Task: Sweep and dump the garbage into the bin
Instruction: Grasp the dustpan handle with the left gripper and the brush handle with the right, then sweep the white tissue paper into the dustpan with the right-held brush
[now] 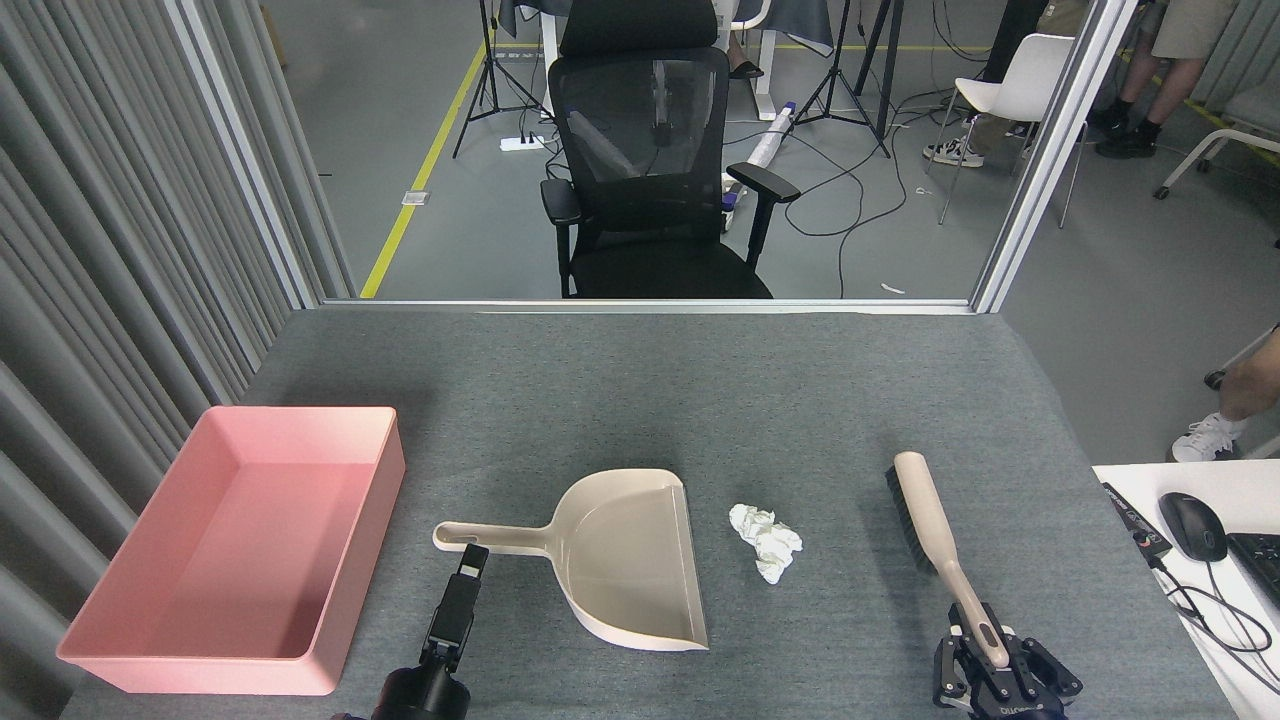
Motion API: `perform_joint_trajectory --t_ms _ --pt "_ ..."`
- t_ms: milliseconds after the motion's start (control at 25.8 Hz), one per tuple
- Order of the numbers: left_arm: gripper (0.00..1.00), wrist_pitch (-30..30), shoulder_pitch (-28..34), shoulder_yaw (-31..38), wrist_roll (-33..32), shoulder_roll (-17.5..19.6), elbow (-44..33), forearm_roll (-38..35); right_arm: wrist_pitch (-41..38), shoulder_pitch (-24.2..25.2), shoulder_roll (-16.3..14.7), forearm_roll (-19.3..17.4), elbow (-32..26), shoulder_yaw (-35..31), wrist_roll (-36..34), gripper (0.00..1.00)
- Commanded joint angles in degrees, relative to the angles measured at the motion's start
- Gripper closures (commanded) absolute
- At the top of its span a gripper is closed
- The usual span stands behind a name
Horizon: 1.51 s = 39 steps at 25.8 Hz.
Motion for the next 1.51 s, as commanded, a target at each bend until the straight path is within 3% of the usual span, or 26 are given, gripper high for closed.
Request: perform_joint_trajectory --t_ms 0,813,1007,1162,1201,1278,1472 --pt "0.01 -0.07 -1.0 0.16 -0.19 -0.04 1.81 -0.16 -0.57 0.27 0.32 -0.14 -0.06 0.02 -0.05 1.0" --pt "0.01 0.28 -12.33 0.68 -0.89 0.05 17.72 -0.34 -0.84 1.59 1.03 -0.32 -1.73 0.02 -0.76 1.0" --pt "0.02 0.45 -15.24 4.37 -1.6 -0.04 20.27 -0.43 -0.75 1.59 1.03 -0.32 -1.73 0.02 -0.85 1.0" --pt "0.05 0.19 -15.76 5.08 -6.61 -0.04 20.89 -0.34 -0.75 1.59 1.03 -0.32 -1.73 0.02 -0.85 1.0" --pt "0.06 0.19 -15.76 5.25 -6.78 -0.04 20.89 -0.34 -0.75 1.59 1.11 -0.32 -1.73 0.02 -0.85 1.0" --pt "0.17 0.19 -15.76 5.52 -7.22 -0.04 20.97 -0.34 -0.75 1.59 1.11 -0.32 -1.73 0.02 -0.85 1.0" --pt "0.22 -0.07 -15.76 5.96 -7.4 -0.13 20.97 -0.34 -0.75 1.59 1.03 -0.32 -1.73 0.02 -0.85 1.0"
